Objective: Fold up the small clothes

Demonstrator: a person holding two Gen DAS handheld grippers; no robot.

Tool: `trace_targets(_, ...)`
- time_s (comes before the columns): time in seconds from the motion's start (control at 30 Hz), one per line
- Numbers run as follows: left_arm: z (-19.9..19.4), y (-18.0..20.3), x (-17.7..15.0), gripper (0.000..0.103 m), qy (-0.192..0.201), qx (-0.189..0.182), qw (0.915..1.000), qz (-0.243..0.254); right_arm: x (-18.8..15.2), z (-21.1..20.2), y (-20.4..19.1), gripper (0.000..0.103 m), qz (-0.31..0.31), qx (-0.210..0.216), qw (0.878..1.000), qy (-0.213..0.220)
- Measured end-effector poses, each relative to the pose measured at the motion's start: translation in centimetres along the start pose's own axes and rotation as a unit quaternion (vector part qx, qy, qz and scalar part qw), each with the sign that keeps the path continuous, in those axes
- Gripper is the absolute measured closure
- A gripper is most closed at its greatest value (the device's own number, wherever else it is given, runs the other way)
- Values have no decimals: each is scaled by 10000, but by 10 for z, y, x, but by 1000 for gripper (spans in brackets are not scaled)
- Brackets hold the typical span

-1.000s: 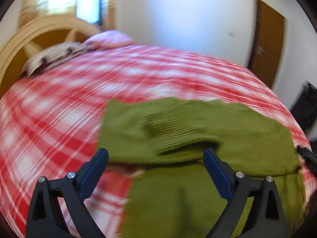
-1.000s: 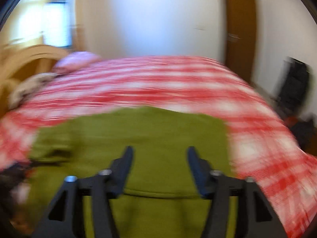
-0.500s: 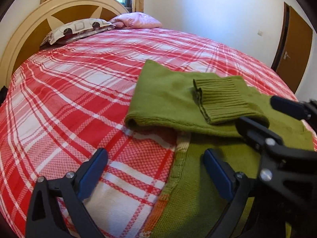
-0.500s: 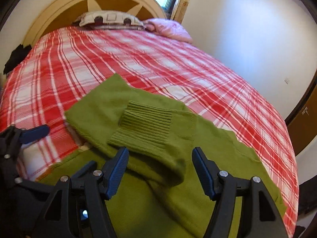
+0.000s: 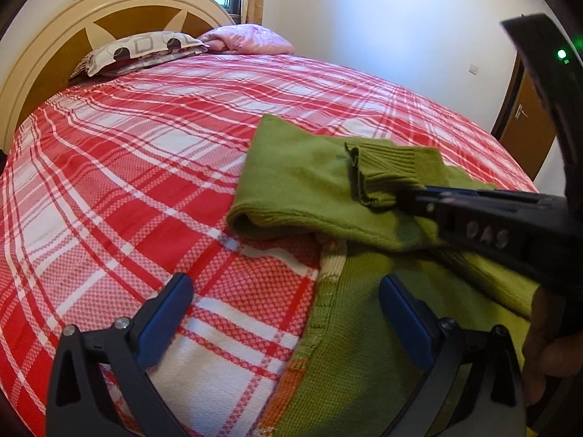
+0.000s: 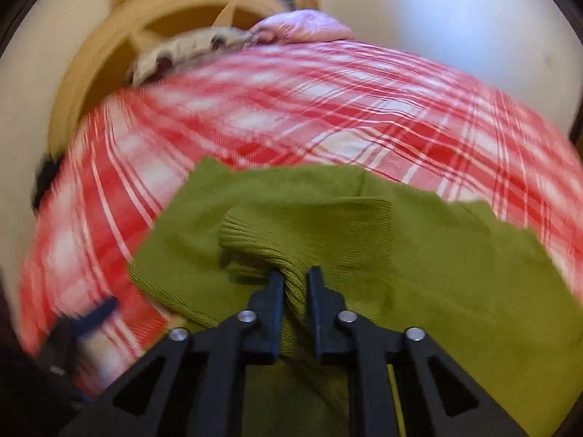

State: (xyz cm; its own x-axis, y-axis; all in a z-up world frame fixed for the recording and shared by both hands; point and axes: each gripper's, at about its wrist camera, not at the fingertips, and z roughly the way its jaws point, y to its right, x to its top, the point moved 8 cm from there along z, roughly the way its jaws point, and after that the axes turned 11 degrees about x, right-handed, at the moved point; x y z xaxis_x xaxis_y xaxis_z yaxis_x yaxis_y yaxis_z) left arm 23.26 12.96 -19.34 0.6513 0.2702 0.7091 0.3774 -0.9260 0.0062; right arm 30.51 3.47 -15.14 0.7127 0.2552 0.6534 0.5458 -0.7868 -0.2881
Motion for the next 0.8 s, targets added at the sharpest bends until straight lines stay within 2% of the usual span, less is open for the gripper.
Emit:
trace_targets(0.07,0,0,0,0,0,-4,10000,-6,6,-23,11,92,615,364,9964,453)
trace_targets(0.1,1,0,0,0,-1,10,10000,3,7,-40,22,92,986,547,9908,748)
trace_targets(0.17,1,0,0,0,-5,35,10000,25,2,-71,45,92,1648,766,9757,1220)
trace_targets(0.2,1,0,0,0,-7,41,10000,28,-8,-90,62,92,2068,945,9620,1511)
trace_targets(0.27,1,0,0,0,-6,41,10000,29,-25,-111,83,92,2463,1020,9471,1787)
trace_targets(0.4,1,0,0,0,-6,64,10000,43,-86,-137,129,92,3059,530,9336,1787)
trace_targets(0.47,2,1,-1,0,-9,108,9999,76,-108,-146,140,92,3351,424,9253,1723)
trace_targets(0.53,2,1,-1,0,-9,129,9999,92,-114,-155,145,91,3544,525,9158,1817)
trace_targets(0.57,1,1,-1,0,-8,130,9999,90,-110,-158,143,84,3575,638,9126,1878)
trace_targets(0.6,2,1,-1,0,-7,133,9999,92,-105,-158,140,60,3544,673,9135,1880)
trace_targets(0.63,2,1,-1,0,-7,145,9998,99,-96,-158,136,45,3454,684,9170,1877)
trace_targets(0.67,2,1,-1,0,-8,164,9998,108,-87,-156,132,24,3341,656,9209,1899)
trace_targets(0.73,1,1,-2,0,-10,186,9998,122,-70,-148,128,23,3126,531,9287,1923)
trace_targets(0.8,1,1,-2,0,-12,181,9998,115,-58,-132,129,23,2928,225,9403,1718)
